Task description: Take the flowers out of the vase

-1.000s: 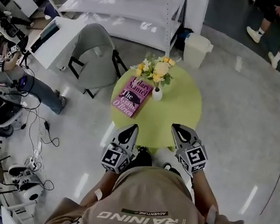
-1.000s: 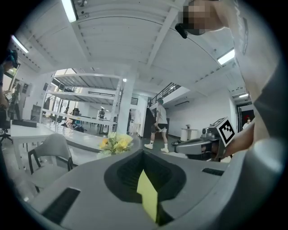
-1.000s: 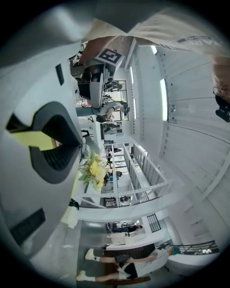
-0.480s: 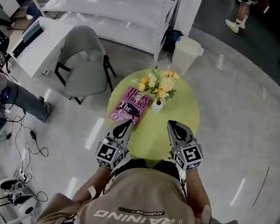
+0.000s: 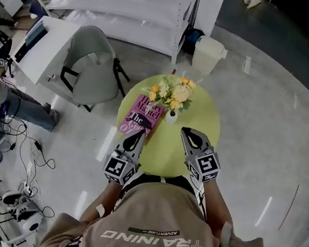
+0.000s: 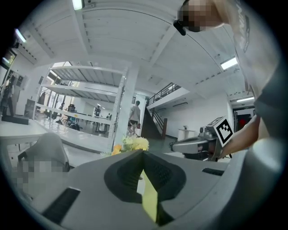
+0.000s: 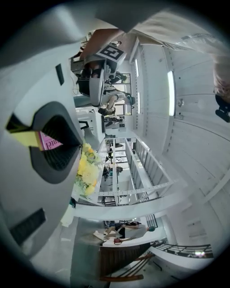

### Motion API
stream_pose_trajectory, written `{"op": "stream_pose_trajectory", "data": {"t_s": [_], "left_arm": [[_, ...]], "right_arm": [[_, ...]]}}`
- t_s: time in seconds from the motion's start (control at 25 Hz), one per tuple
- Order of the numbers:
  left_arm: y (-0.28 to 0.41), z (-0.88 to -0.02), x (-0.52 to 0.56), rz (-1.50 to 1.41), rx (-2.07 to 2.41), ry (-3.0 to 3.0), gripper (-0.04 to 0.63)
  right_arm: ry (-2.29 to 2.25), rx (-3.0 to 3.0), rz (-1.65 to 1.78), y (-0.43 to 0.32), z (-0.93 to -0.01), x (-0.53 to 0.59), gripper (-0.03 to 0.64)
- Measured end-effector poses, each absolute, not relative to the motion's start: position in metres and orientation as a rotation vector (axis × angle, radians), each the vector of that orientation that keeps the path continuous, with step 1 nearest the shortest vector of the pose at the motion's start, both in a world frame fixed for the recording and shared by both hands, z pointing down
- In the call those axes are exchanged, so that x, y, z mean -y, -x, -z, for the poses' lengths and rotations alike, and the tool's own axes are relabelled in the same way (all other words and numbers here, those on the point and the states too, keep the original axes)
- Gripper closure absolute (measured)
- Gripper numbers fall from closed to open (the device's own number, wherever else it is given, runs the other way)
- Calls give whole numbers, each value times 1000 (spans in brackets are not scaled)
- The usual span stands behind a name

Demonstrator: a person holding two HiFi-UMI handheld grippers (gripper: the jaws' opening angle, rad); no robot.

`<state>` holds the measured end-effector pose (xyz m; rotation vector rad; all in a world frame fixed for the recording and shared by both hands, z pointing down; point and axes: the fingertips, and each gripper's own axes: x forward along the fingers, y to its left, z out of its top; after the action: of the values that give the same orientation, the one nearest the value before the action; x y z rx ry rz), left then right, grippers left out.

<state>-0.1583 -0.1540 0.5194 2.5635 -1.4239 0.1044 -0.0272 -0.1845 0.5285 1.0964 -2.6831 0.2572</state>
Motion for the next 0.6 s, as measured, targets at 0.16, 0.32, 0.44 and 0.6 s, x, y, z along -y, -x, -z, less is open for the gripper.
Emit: {"op": "stream_pose_trajectory", "data": {"t_s": [0.16,0.32,0.44,0.6], "left_arm": [[154,-509,160,-114,1475,-2533,589],[154,-512,163,-130,1533,-2494,589],[151,-514,166,-136,1563,-2468,589],[149,-516,169,-143,1581,-2440,589]], "right_arm": [[-1031,2692,-247,23,-537,193,614],[-974,2709,-268,18,-548,199,542],[-972,2716,-304,11,-557,207,523],[-951,2701,-357,7,-576,219,523]]}}
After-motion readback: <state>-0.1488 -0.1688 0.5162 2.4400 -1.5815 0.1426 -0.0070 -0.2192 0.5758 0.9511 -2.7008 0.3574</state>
